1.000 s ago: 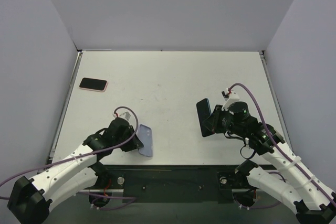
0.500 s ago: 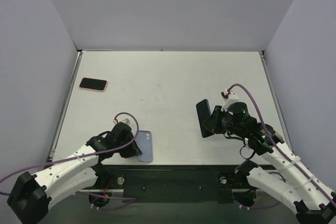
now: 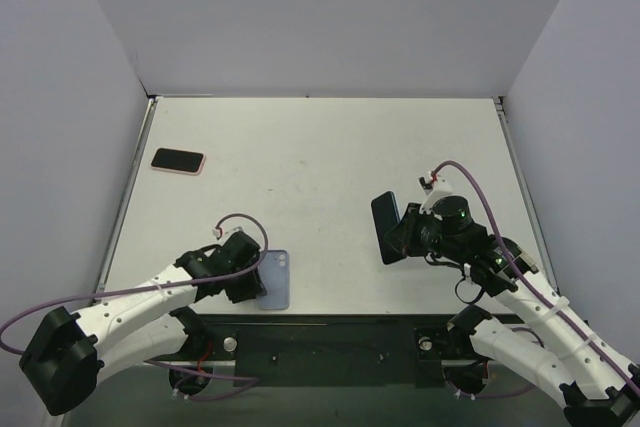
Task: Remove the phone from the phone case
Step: Place the phone case at the center of the board, then place the phone at the center of the board, then pick up the phone at the center of the board.
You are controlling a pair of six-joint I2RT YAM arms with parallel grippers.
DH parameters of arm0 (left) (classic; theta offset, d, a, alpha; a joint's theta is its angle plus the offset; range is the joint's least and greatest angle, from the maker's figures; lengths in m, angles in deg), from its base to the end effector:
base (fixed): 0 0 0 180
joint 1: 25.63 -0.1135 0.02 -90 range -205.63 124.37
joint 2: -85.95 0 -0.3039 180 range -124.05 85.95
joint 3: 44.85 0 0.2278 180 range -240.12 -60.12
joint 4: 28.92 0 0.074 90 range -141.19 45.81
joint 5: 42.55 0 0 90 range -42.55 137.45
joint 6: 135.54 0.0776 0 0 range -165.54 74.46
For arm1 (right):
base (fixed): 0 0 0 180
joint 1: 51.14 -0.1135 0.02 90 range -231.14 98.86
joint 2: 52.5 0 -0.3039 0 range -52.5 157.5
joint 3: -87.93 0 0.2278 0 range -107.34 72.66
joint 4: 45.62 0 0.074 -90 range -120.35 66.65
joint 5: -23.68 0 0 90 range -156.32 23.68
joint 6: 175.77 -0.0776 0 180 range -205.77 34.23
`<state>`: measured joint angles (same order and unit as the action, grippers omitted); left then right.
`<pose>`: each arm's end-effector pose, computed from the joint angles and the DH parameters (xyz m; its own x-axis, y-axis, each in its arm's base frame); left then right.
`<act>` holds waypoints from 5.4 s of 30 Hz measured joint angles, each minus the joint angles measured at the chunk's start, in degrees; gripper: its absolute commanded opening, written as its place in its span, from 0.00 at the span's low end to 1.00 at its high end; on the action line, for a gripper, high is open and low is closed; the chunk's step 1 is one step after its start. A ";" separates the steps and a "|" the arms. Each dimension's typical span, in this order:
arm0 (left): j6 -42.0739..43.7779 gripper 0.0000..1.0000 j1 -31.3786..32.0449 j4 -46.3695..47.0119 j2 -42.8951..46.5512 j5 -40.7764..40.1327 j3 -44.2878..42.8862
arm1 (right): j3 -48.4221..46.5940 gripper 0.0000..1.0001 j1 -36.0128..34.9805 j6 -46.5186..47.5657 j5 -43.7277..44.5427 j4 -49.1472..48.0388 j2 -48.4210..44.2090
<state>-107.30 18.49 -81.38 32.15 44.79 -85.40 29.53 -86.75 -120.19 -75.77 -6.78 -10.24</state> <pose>0.0919 -0.0841 0.1684 -0.9102 -0.3432 -0.2319 -0.2539 0.9046 -0.3424 0.1168 0.0993 0.3231 -0.6531 0.2181 -0.7252 -0.3980 0.7158 0.5737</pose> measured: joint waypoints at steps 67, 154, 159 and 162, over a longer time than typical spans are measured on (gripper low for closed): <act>5.51 0.78 -0.02 7.50 13.51 -6.71 -9.73 | 32.04 0.43 -7.23 -24.94 5.95 -13.99 -1.46; -3.82 0.00 -57.46 40.54 -68.70 14.73 -62.45 | 6.05 0.51 -17.40 -2.93 19.41 -9.14 5.73; -9.51 0.00 -57.86 42.36 -79.19 14.93 -68.63 | 6.08 0.50 -15.67 -3.23 18.78 -9.11 5.38; -12.02 0.00 -57.96 41.40 -84.06 16.11 -71.80 | 6.08 0.50 -15.02 -3.43 18.47 -9.07 4.96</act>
<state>-119.32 -39.47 -39.98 -51.91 60.90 -157.20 35.61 -101.77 -123.62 -57.30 -15.85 -5.28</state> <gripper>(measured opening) 0.017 0.505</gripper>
